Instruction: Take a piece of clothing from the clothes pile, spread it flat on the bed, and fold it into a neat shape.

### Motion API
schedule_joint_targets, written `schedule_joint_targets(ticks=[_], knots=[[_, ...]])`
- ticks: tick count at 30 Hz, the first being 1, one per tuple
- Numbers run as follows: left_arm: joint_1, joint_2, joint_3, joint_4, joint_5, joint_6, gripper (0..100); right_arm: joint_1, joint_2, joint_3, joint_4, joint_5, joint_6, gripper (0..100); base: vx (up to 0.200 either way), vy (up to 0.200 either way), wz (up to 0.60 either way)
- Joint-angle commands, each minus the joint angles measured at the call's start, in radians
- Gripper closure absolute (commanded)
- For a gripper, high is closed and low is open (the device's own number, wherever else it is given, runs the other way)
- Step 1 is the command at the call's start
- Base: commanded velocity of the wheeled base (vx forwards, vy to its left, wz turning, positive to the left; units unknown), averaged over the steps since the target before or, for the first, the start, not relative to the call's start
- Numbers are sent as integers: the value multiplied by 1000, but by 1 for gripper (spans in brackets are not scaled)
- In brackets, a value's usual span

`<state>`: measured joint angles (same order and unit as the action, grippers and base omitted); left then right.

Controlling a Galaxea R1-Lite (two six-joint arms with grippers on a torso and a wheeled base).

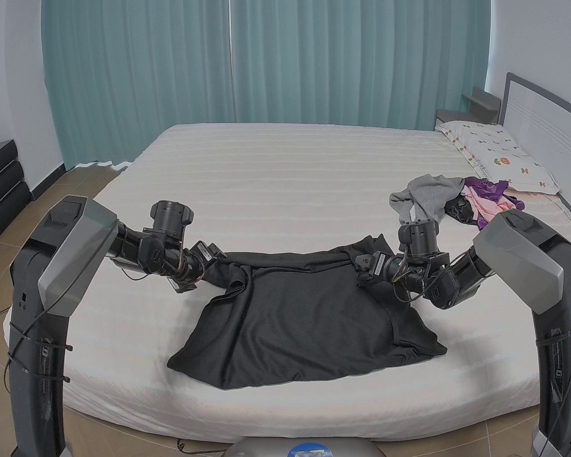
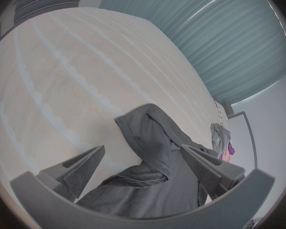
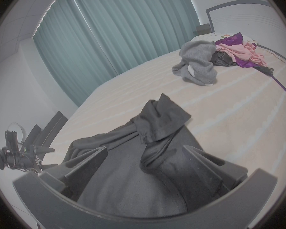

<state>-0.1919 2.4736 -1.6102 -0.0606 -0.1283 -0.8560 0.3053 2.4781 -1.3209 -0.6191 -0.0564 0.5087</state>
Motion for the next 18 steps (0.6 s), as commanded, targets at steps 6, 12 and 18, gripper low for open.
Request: schedule_joint_targets(ticks=[6,12,18], knots=[[11,-160,217,-25,-45,-163,0,64,-1,-12,118,-19,-12,0,0,0,0],[12,-177,322,-154,-57,-253,0,66,47,-118,226,-69,-15,0,0,0,0],[14,-190,458,-373,-94,-311,0,74,125,-241,308,-120,-16,0,0,0,0]])
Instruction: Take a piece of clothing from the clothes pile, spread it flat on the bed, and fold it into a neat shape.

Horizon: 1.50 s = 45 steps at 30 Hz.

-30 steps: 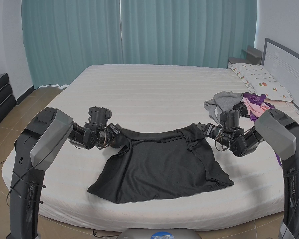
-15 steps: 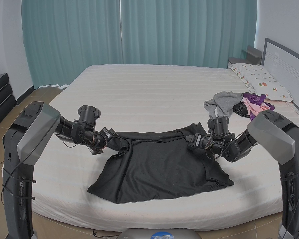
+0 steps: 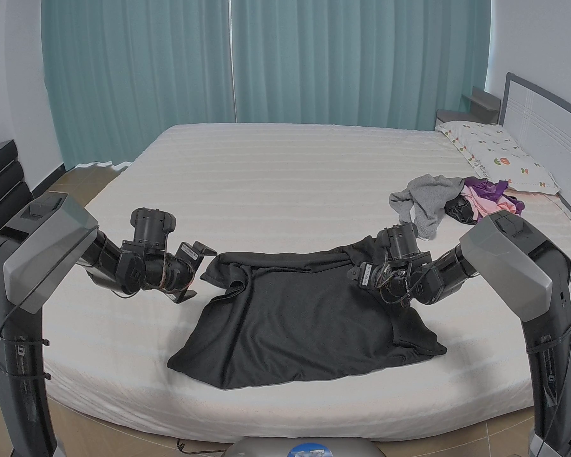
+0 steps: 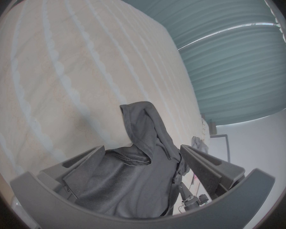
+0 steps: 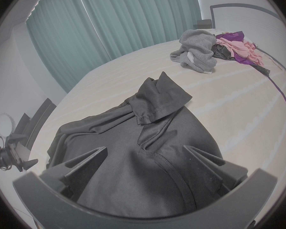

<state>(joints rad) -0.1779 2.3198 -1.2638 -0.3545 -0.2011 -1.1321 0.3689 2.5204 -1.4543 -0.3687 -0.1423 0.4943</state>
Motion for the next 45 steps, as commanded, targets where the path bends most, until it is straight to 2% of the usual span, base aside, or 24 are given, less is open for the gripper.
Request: schedule_joint_targets(ticks=[1,6,7,15,24,30,31,35,39,40,45], knots=[[0,-34,115,-80,-23,-35,0,8,93,-126,68,-40,-2,0,0,0,0],[5,-37,121,-81,-23,-38,0,8,144,-184,88,-88,-8,0,0,0,0],[5,-37,121,-81,-23,-40,0,8,144,-183,88,-89,-16,100,0,0,0],[5,-37,126,-81,-21,-37,0,-10,127,-181,88,-105,-28,100,0,0,0],[0,-37,153,-106,-17,-29,0,-140,-2,-124,73,-92,-11,100,0,0,0],[0,-37,153,-106,-17,-26,0,-226,-15,-106,28,-34,10,100,0,0,0],[-2,-37,153,-106,-17,-24,0,-255,0,-110,-21,-25,33,100,0,0,0],[-2,-37,153,-106,-18,-26,0,-289,43,-101,-101,-10,50,100,0,0,0],[-2,-37,153,-106,-17,-26,0,-306,47,-77,-110,30,49,100,0,0,0],[-2,-37,153,-106,-17,-24,0,-308,47,-75,-110,33,47,0,0,0,0],[-2,-37,153,-106,-18,-24,0,-318,14,-55,-119,50,76,0,0,0,0]])
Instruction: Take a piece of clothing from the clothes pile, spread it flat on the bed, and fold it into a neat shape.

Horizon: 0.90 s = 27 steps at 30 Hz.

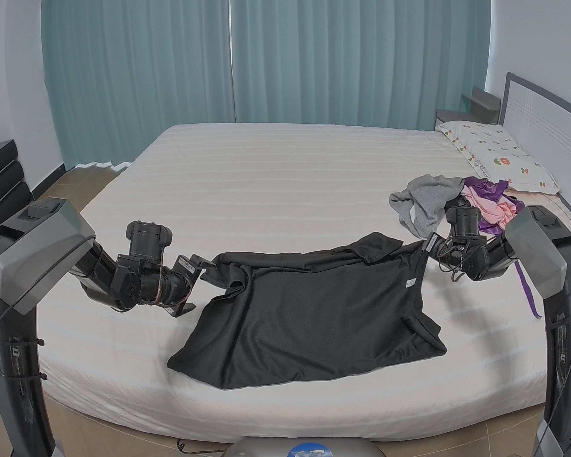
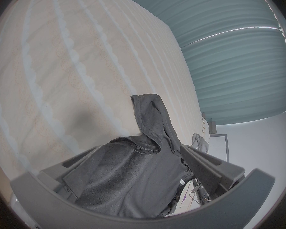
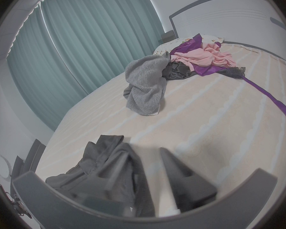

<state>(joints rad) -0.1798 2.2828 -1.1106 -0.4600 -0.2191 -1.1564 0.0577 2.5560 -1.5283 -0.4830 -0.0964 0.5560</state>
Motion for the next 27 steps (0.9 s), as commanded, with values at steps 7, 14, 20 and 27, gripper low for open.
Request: schedule_joint_targets(ticks=[7,14,20,27], knots=[[0,0,0,0,-2,-2,0,-7,-192,234,-29,152,18,0,0,0,0],[0,0,0,0,-2,-2,0,34,-318,465,-118,178,-18,0,0,0,0],[0,0,0,0,-2,0,0,120,-345,631,-140,187,-91,0,0,0,0],[0,0,0,0,-3,-2,0,176,-280,651,-134,161,-168,0,0,0,0]])
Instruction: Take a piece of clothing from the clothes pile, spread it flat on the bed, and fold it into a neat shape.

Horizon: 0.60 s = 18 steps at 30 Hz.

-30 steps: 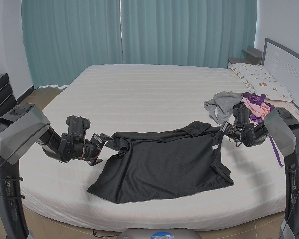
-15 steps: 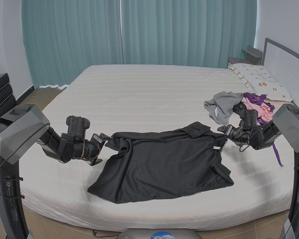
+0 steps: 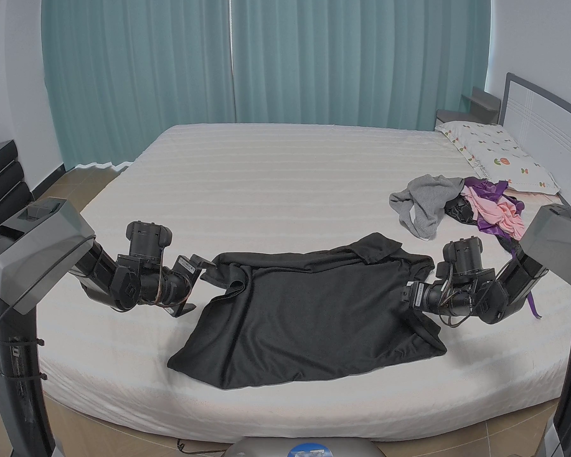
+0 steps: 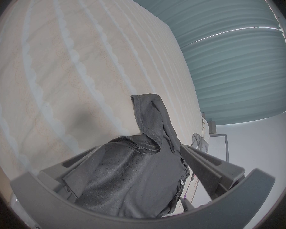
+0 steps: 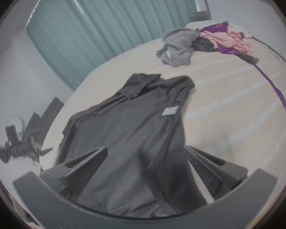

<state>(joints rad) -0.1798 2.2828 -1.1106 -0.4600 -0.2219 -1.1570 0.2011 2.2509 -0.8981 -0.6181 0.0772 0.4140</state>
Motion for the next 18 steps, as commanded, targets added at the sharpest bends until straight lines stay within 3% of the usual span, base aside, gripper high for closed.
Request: schedule_joint_targets(ticks=[1,10,18], knots=[[0,0,0,0,-1,-1,0,35,38,21,4,-22,-34,0,0,0,0],[0,0,0,0,-1,-1,0,-22,67,28,6,-93,-86,0,0,0,0],[0,0,0,0,-1,-1,0,-201,-63,166,-5,-30,-120,0,0,0,0]])
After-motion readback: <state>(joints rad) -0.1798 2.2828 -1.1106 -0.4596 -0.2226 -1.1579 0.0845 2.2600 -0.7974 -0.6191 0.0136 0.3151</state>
